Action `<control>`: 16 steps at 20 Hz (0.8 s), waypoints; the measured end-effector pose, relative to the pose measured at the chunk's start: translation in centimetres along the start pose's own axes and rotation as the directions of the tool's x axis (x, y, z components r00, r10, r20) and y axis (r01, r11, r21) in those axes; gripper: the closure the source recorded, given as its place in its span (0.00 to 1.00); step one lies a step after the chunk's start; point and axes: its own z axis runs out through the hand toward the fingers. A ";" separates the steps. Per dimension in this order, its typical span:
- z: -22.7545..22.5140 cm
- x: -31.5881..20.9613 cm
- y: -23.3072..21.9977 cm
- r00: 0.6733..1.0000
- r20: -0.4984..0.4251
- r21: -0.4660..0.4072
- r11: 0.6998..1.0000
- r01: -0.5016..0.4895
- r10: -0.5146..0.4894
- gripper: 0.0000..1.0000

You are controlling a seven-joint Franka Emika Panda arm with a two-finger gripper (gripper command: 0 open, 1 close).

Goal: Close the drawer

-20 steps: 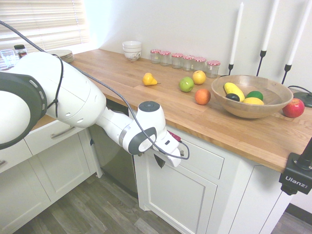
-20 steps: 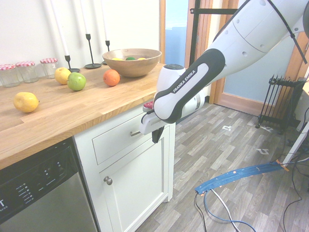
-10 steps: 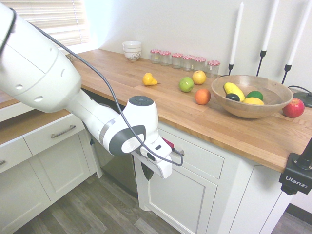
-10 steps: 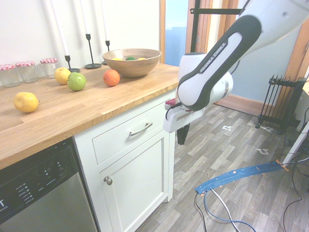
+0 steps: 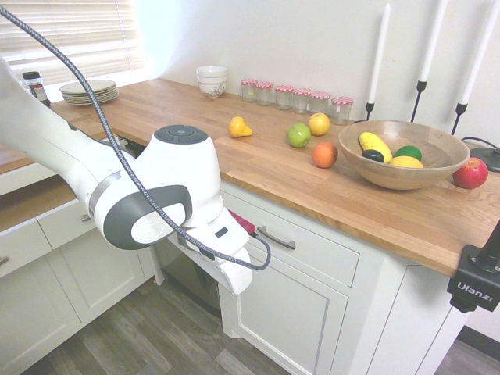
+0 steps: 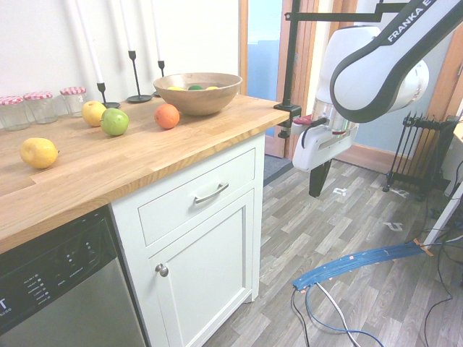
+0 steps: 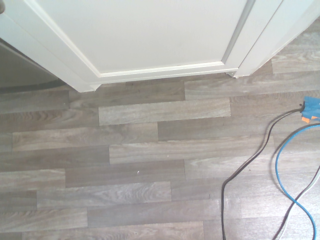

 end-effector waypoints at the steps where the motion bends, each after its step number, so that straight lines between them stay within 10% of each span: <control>1: 0.0 -0.1 -0.1 1.000 0.000 0.001 1.000 0.002 -0.002 0.00; 16: -0.8 0.0 -0.4 1.000 -0.018 0.020 1.000 0.004 -0.004 0.00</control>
